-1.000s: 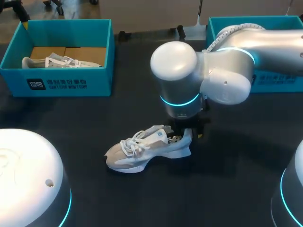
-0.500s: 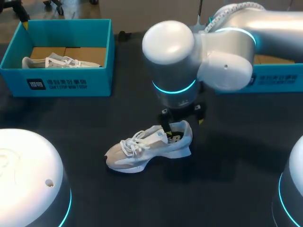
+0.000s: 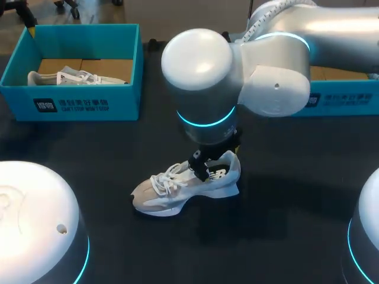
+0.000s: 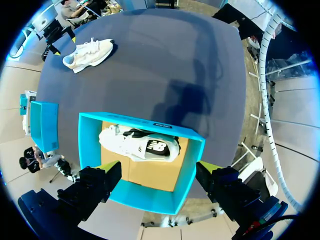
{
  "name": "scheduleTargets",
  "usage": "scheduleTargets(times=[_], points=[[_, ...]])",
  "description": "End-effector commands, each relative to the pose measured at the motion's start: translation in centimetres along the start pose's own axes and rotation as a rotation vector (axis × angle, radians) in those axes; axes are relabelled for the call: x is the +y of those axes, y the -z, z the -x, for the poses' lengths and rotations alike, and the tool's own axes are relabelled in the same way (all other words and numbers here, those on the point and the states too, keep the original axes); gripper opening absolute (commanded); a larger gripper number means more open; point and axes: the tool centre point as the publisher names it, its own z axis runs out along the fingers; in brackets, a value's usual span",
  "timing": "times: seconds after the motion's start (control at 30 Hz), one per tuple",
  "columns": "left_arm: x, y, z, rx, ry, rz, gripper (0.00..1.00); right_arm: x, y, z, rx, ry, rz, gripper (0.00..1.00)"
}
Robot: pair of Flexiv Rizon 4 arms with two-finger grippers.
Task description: Take the shoe out of the shoebox, open the shoe tongue, remove and reinsert the insole, then place the shoe into the shoebox
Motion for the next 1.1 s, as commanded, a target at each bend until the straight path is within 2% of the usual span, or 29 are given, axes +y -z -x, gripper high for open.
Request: scheduleTargets(times=[0.03, 0.2, 0.37, 0.47, 0.67, 0.8, 0.87, 0.97, 1.03, 1.1], points=[[-0.1, 0.0, 0.0, 0.004, 0.0, 0.001, 1.0, 0.4, -0.2, -0.1, 0.001, 0.077, -0.006, 1.0], [-0.1, 0.0, 0.0, 0.004, 0.0, 0.001, 1.0, 0.4, -0.2, -0.1, 0.001, 0.077, -0.006, 1.0], [-0.1, 0.0, 0.0, 0.004, 0.0, 0.001, 1.0, -0.8, 1.0, 1.7, -0.002, 0.23, 0.106, 1.0], [-0.1, 0.0, 0.0, 0.004, 0.0, 0.001, 1.0, -1.3, 1.9, 2.9, 0.073, 0.292, 0.224, 1.0], [-0.1, 0.0, 0.0, 0.004, 0.0, 0.001, 1.0, -2.0, 2.1, 4.5, 0.178, 0.46, 0.261, 1.0], [-0.1, 0.0, 0.0, 0.004, 0.0, 0.001, 1.0, -2.1, 2.3, 5.4, 0.217, 0.546, 0.323, 1.0], [-0.1, 0.0, 0.0, 0.004, 0.0, 0.001, 1.0, -2.0, 2.4, 5.6, 0.226, 0.584, 0.388, 1.0], [-0.1, 0.0, 0.0, 0.004, 0.0, 0.001, 1.0, -2.4, 2.9, 6.2, 0.281, 0.611, 0.642, 1.0], [-0.1, 0.0, 0.0, 0.004, 0.0, 0.001, 1.0, -2.7, 3.0, 6.3, 0.294, 0.635, 0.697, 1.0], [-0.1, 0.0, 0.0, 0.004, 0.0, 0.001, 1.0, -2.8, 2.9, 6.6, 0.291, 0.634, 0.689, 1.0]])
